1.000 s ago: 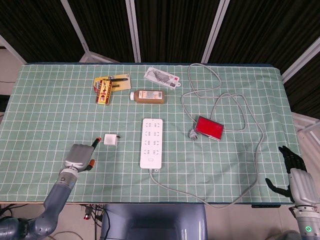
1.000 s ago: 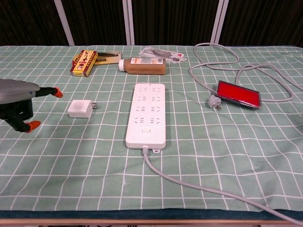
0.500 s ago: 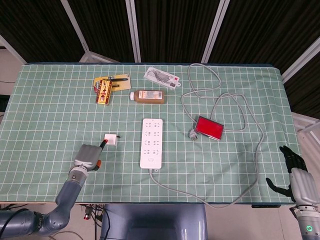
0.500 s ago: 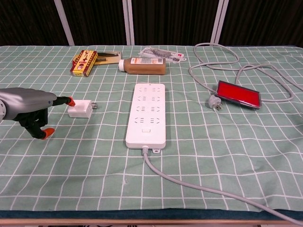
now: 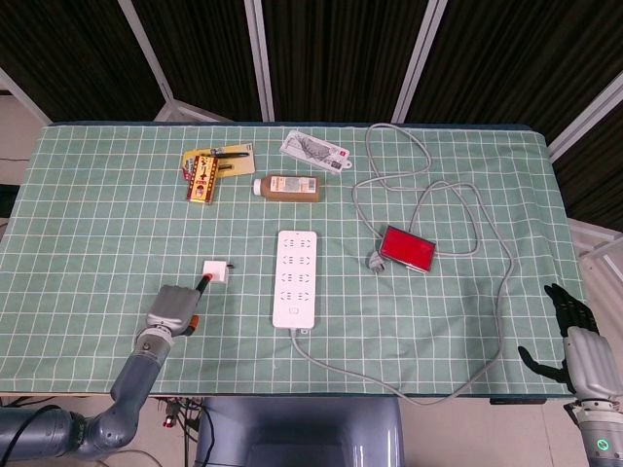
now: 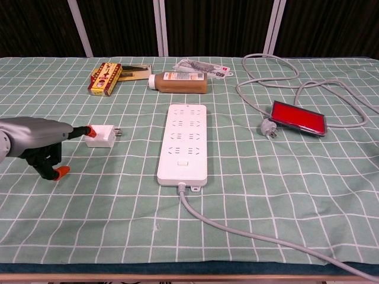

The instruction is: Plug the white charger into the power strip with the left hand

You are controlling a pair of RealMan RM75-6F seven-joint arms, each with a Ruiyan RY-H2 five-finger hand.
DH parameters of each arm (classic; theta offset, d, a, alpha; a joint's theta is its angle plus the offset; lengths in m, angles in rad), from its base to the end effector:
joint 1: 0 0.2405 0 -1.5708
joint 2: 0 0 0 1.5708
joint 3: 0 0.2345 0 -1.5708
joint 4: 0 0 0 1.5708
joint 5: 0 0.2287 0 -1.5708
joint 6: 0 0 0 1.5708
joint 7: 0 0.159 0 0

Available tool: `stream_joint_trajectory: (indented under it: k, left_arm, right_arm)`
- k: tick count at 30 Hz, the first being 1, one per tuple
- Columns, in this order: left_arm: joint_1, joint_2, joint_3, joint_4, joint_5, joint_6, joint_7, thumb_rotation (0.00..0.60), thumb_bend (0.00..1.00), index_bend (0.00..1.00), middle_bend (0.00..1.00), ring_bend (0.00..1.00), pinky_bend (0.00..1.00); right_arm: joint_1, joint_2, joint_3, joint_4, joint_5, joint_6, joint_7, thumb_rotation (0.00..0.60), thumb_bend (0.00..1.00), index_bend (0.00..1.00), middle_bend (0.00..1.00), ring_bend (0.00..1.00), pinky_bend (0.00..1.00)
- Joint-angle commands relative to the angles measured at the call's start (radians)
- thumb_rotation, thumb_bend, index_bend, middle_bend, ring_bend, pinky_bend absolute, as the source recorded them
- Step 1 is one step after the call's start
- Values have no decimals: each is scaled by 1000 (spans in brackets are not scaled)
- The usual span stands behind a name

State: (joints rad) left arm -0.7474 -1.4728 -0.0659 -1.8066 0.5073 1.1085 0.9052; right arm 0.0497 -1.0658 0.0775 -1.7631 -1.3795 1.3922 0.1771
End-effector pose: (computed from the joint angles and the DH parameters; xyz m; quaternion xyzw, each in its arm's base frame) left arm -0.1697 0.2801 -0.0452 -0.7552 -0.4352 -0.1393 0.4700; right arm -0.2975 -0.1881 0.1297 0.5033 -0.5191 0.4197 0.5488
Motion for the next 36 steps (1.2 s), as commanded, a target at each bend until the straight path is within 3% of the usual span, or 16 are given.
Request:
stream_joint_trajectory:
  k: [1, 14, 26, 36]
  left_arm:
    - [2, 9, 14, -15, 2, -1, -9, 600, 464, 55, 932, 881, 899]
    - [38, 39, 90, -74, 82, 18, -71, 600, 466, 62, 932, 881, 899]
    - [70, 90, 108, -117, 182, 46, -144, 600, 466, 77, 932, 881, 899]
    - [72, 153, 108, -101, 166, 27, -173, 600, 466, 79, 932, 881, 898]
  right_arm:
    - [0, 0, 0, -1, 0, -1, 0, 600, 338, 0, 0, 0, 0]
    - [-2, 0, -2, 0, -8, 7, -2, 600, 338, 0, 0, 0, 0]
    - [-3, 1, -3, -1, -11, 7, 1, 600, 338, 0, 0, 0, 0]
    - [-2, 1, -4, -2, -10, 4, 0, 600, 338, 0, 0, 0, 0]
